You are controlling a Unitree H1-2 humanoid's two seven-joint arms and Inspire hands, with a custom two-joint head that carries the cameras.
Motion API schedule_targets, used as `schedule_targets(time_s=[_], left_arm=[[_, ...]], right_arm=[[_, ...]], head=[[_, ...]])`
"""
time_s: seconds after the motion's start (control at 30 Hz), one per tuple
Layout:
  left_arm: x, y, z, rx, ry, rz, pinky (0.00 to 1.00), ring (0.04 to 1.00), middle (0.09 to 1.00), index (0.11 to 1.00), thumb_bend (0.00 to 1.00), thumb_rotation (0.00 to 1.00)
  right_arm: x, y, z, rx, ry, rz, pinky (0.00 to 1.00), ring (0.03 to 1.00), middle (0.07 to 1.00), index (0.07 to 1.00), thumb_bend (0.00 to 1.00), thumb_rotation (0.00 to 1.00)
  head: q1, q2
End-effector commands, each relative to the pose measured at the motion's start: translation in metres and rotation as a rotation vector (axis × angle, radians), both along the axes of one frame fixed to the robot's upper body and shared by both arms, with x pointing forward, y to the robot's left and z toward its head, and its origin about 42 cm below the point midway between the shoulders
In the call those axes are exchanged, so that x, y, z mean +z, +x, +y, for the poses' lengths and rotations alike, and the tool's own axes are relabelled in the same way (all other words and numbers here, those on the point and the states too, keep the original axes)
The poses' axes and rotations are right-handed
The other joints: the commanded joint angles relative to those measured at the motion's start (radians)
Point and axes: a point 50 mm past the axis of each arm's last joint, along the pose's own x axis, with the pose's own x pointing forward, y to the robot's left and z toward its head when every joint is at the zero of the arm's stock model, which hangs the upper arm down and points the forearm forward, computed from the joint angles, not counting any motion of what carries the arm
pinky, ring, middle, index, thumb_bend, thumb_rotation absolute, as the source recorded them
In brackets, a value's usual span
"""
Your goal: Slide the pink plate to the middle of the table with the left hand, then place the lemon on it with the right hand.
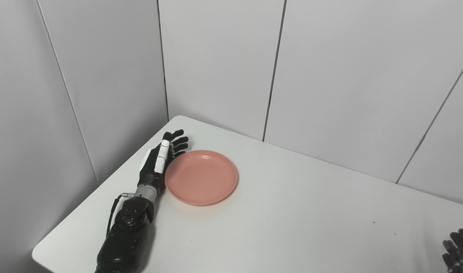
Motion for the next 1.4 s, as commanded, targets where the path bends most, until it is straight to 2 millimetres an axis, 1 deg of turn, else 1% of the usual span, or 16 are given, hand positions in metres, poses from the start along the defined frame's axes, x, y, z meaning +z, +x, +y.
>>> schedule_targets(time_s=[0.0,0.03,0.07,0.1,0.2,0.23,0.33,0.4,0.47,0.53,0.6,0.63,0.77,0.97,1.27,1.37], left_arm=[[0.003,0.001,-0.009,-0.034,-0.015,-0.028,0.80,0.816,0.808,0.811,0.76,1.00],[0.003,0.001,-0.011,-0.043,-0.022,-0.028,0.80,0.816,0.808,0.811,0.76,1.00],[0.003,0.001,-0.013,-0.050,-0.027,-0.027,0.81,0.816,0.811,0.814,0.76,1.00],[0.003,0.001,-0.015,-0.057,-0.031,-0.028,0.81,0.818,0.813,0.813,0.76,1.00],[0.002,0.002,-0.022,-0.071,-0.048,-0.024,0.82,0.818,0.813,0.809,0.76,1.00],[0.001,0.002,-0.023,-0.075,-0.051,-0.023,0.82,0.818,0.813,0.807,0.76,1.00],[0.000,0.004,-0.028,-0.101,-0.042,-0.016,0.83,0.824,0.817,0.806,0.77,1.00],[0.000,0.005,-0.031,-0.114,-0.037,-0.012,0.82,0.826,0.818,0.809,0.79,1.00],[0.000,0.007,-0.035,-0.131,-0.047,-0.013,0.83,0.827,0.815,0.806,0.80,1.00],[0.000,0.009,-0.041,-0.145,-0.063,-0.016,0.83,0.822,0.812,0.804,0.80,1.00],[-0.002,0.011,-0.048,-0.156,-0.055,-0.009,0.82,0.821,0.813,0.807,0.79,1.00],[-0.003,0.012,-0.051,-0.160,-0.050,-0.003,0.82,0.825,0.817,0.810,0.79,1.00],[-0.007,0.014,-0.062,-0.186,-0.060,0.018,0.83,0.830,0.818,0.815,0.78,1.00],[-0.015,0.012,-0.093,-0.244,-0.105,0.065,0.83,0.833,0.824,0.817,0.82,1.00],[-0.023,0.000,-0.127,-0.302,-0.168,0.093,0.85,0.850,0.842,0.830,0.82,1.00],[-0.027,-0.005,-0.139,-0.328,-0.170,0.114,0.87,0.858,0.847,0.834,0.79,1.00]], right_arm=[[0.012,0.000,0.003,0.005,-0.003,-0.043,1.00,0.971,0.954,0.947,0.61,0.88],[0.012,0.000,0.003,0.023,-0.023,-0.035,1.00,0.975,0.956,0.950,0.61,0.88],[0.012,-0.001,0.004,0.036,-0.039,-0.030,1.00,0.992,0.986,0.984,0.59,0.96],[0.013,-0.001,0.005,0.048,-0.053,-0.028,1.00,0.998,0.996,0.995,0.56,0.99],[0.016,-0.003,0.008,0.063,-0.065,-0.038,1.00,1.000,1.000,0.999,0.51,1.00],[0.018,-0.004,0.010,0.067,-0.064,-0.043,1.00,1.000,1.000,1.000,0.49,1.00],[0.020,-0.004,0.012,0.084,-0.061,-0.064,1.00,1.000,1.000,1.000,0.43,1.00],[0.020,-0.004,0.014,0.091,-0.066,-0.071,1.00,1.000,1.000,1.000,0.44,1.00],[0.016,-0.001,0.015,0.076,-0.061,-0.083,1.00,0.998,0.990,0.986,0.43,0.98],[0.011,0.003,0.016,0.059,-0.054,-0.093,1.00,0.966,0.955,0.955,0.42,0.90],[0.006,0.005,0.018,0.045,-0.048,-0.090,0.96,0.932,0.923,0.921,0.47,0.82],[0.004,0.006,0.019,0.041,-0.044,-0.085,0.94,0.917,0.912,0.908,0.52,0.78],[0.002,0.007,0.025,0.047,-0.050,-0.078,0.95,0.916,0.915,0.911,0.62,0.78],[0.002,0.009,0.031,0.056,-0.061,-0.076,0.98,0.929,0.927,0.921,0.63,0.82],[0.003,0.009,0.043,0.067,-0.063,-0.065,1.00,0.940,0.939,0.931,0.62,0.84],[0.003,0.010,0.045,0.071,-0.060,-0.060,1.00,0.951,0.950,0.940,0.64,0.86]], head=[[-0.022,0.010],[-0.043,0.019],[-0.043,0.019],[-0.068,0.026],[-0.093,0.033],[-0.125,0.043],[-0.164,0.055],[-0.209,0.066],[-0.265,0.080],[-0.304,0.089],[-0.335,0.096],[-0.343,0.098],[-0.379,0.112],[-0.419,0.123],[-0.484,0.114],[-0.501,0.112]])
